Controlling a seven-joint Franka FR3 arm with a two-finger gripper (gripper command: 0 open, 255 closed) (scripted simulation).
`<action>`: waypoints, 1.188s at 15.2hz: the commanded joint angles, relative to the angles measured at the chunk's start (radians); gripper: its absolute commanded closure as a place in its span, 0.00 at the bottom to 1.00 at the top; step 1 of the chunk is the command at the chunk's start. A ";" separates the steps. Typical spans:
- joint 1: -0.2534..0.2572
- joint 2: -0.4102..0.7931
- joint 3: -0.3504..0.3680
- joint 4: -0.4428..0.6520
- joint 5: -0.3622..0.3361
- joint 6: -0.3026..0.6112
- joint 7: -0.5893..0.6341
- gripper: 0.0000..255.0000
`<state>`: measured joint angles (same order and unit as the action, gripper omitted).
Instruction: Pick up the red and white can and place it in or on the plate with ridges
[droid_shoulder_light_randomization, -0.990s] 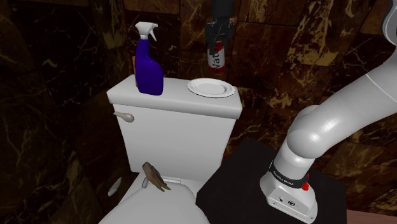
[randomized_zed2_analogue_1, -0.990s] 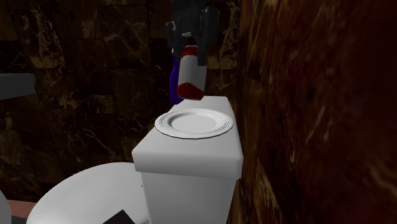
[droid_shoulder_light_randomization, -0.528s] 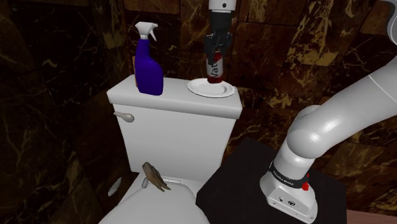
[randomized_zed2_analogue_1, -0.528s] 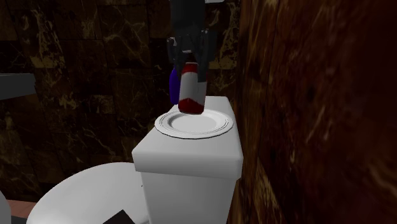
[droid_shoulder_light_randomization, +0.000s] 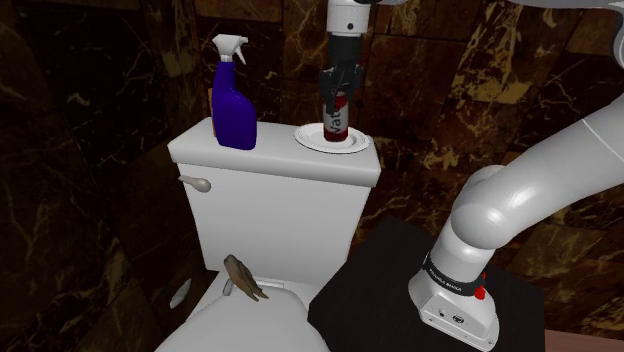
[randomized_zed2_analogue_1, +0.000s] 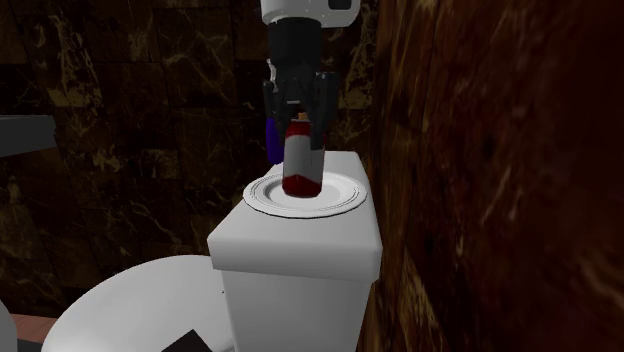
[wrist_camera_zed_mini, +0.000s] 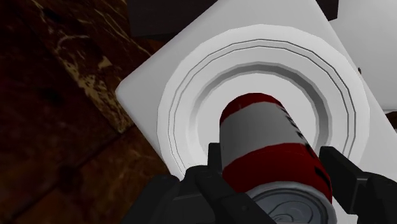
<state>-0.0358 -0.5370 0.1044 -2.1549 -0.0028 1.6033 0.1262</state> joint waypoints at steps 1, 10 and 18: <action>0.000 -0.001 0.000 -0.002 0.000 0.002 0.001 1.00; 0.000 -0.001 0.000 -0.002 0.000 0.002 0.001 0.00; -0.001 0.035 0.003 0.157 -0.002 -0.121 0.003 0.00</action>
<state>-0.0374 -0.5032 0.1071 -2.0015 -0.0045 1.4846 0.1283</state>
